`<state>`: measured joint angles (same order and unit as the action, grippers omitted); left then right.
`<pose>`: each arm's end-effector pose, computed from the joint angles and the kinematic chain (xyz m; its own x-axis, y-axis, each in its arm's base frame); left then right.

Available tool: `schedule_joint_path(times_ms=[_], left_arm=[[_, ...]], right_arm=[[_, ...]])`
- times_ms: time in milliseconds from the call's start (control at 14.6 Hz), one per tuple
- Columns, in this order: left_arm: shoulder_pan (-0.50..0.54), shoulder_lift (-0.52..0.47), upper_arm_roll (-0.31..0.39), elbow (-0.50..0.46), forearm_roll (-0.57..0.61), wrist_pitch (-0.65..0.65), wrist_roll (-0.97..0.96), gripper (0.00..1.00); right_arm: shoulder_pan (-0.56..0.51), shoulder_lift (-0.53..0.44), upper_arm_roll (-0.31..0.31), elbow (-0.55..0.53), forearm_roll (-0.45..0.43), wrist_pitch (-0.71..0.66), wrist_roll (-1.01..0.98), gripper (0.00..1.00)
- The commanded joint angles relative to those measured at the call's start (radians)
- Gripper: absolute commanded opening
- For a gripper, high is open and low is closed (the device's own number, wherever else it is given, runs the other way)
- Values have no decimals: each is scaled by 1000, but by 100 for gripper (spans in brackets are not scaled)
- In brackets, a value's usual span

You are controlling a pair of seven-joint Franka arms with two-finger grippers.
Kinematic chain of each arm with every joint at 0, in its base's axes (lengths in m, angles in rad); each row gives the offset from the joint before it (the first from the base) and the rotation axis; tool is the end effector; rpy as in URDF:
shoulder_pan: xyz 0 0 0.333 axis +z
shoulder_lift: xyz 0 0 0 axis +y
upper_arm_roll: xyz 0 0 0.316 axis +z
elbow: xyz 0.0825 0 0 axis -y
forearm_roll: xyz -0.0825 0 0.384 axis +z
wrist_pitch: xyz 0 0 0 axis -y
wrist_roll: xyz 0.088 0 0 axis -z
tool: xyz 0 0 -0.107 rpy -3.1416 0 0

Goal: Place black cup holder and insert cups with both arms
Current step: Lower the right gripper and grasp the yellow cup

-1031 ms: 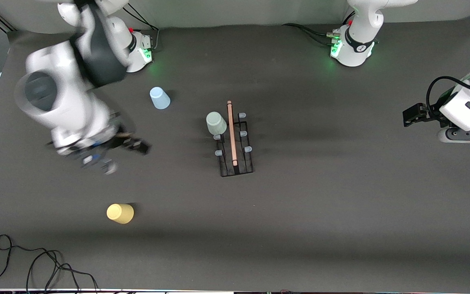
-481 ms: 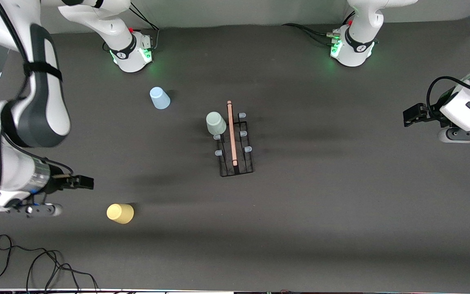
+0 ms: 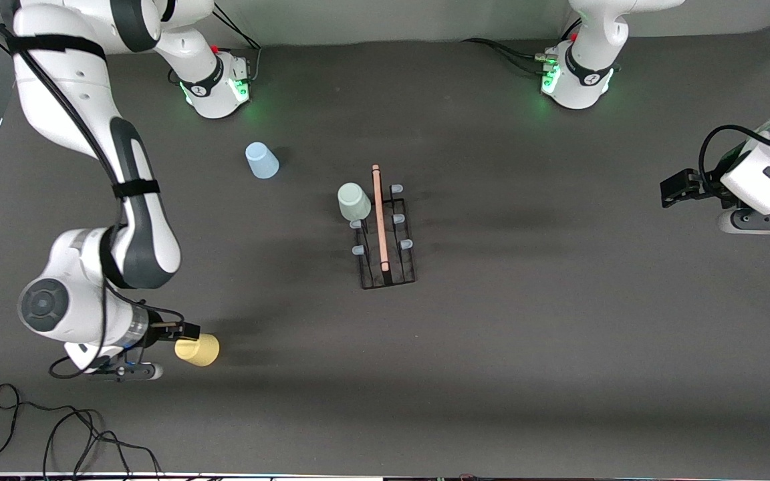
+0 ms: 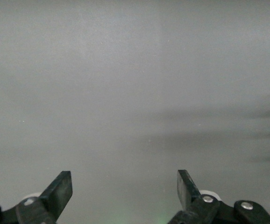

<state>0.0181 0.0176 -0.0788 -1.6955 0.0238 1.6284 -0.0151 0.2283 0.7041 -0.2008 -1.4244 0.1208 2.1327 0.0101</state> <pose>0.5576 -0.0311 0.5607 0.9953 -0.0468 -0.0842 -0.0490 -0.9985 -0.0234 0.7241 0.0534 0.2878 0.9998 0.0020 0.0193 0.0015 -0.9997 0.0260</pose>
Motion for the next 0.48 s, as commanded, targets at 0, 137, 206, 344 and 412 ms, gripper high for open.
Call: schedule_joint_path(times_ms=[0,137,206,344,412], left_arm=[[0,-4,2,1,13,-10,14,100],[-1,-4,2,2,12,-10,14,100],[-1,-4,2,2,11,-10,14,100],[0,-4,2,2,11,-12,14,100],[0,-4,2,2,11,-12,14,100]], right_arm=[[5,34,-2,-11,20,91,-27,100],[3,66,1,-11,22,137,-25,100],[3,78,1,-13,22,156,-25,100],[3,98,3,-14,23,159,-24,100],[3,106,3,-13,23,159,-25,100]])
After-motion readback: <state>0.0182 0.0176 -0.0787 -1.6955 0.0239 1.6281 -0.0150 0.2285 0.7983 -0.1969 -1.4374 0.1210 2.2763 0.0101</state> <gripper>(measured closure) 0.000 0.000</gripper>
